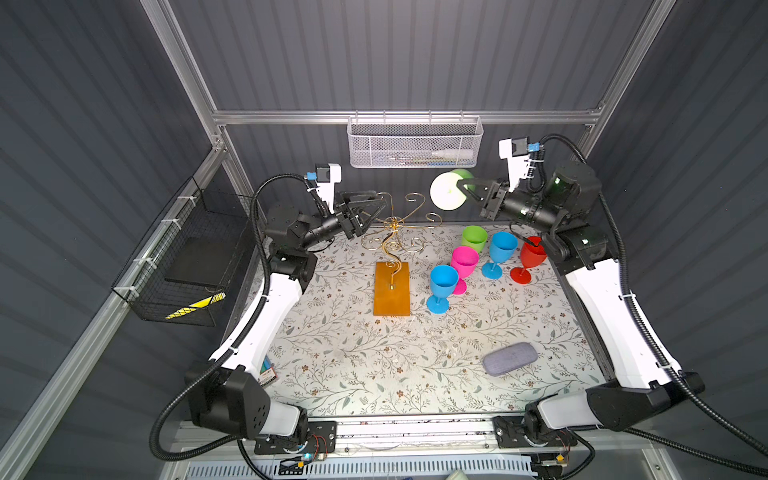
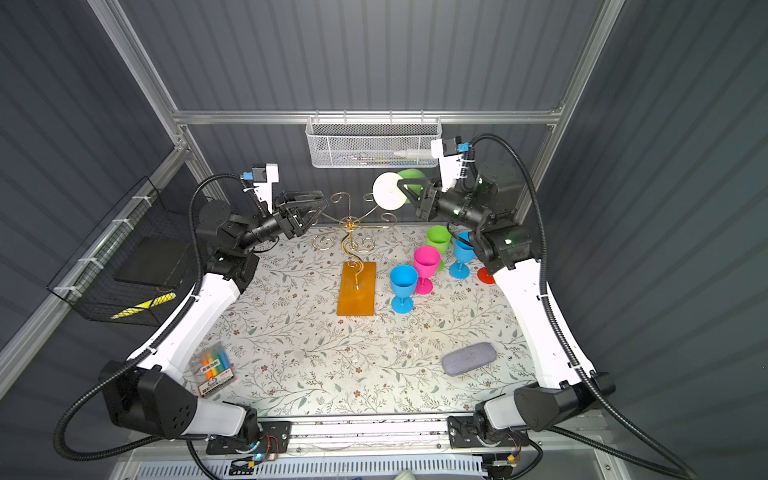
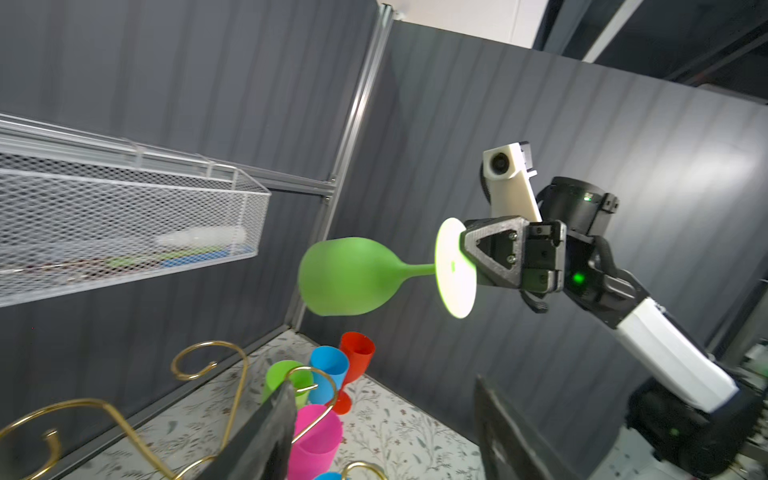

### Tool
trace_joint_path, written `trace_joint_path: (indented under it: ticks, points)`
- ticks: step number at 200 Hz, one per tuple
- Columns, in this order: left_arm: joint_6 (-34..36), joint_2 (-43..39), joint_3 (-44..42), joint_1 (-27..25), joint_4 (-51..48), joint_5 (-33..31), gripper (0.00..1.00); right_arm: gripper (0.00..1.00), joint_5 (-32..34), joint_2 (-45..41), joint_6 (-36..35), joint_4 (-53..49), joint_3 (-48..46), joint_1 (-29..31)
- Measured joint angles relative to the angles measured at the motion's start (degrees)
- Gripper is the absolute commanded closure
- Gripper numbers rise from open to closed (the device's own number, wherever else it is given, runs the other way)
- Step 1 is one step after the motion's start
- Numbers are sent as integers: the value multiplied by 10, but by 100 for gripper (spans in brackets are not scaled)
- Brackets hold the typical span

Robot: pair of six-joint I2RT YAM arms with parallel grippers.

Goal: Take the wine glass off the wine glass rack

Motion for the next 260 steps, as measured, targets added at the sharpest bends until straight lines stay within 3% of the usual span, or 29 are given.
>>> trace_joint_path:
  ticks: [53,144,213,260]
  points:
    - [-112,43,34,-24,112,73,31,100,17,6,-55,-44,54,59]
    - [-136,44,45,-57,136,96,38,100,54,68,-96,-93,100,118]
    - [-146,56,45,-66,129,101,66,100,67,72,-105,-94,109,130]
    - [-154,58,45,-65,115,100,96,100,67,68,-106,-92,109,133]
